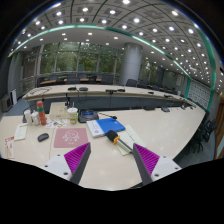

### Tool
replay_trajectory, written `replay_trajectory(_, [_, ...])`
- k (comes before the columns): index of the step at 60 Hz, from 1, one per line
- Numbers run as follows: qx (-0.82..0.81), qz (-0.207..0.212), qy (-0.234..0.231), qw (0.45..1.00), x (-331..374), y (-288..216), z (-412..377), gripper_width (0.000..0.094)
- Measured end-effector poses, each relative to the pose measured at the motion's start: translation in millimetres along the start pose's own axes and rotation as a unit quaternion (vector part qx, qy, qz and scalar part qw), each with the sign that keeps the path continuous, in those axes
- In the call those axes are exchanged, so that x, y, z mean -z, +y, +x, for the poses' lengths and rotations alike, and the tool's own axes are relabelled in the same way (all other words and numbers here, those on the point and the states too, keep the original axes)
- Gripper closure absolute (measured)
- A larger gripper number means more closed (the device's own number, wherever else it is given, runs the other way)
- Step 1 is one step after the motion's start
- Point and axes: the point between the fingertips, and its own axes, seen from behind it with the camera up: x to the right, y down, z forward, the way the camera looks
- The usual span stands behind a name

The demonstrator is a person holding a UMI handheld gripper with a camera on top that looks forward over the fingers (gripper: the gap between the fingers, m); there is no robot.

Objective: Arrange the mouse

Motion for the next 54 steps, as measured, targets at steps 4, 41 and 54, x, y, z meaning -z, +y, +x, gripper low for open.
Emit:
replay_trajectory(4, [0.0,-0.008,-0.005,1.0,-2.8,7.0,-3.3,0.0077])
replay_trajectory(41, [0.009,-0.073,-0.178,0.981,-101.0,159.7,-305.6,0.0086])
replay_trajectory(54, [0.024,-0.066,-0.225,0.972,-168.8,152.7,-450.5,0.0086])
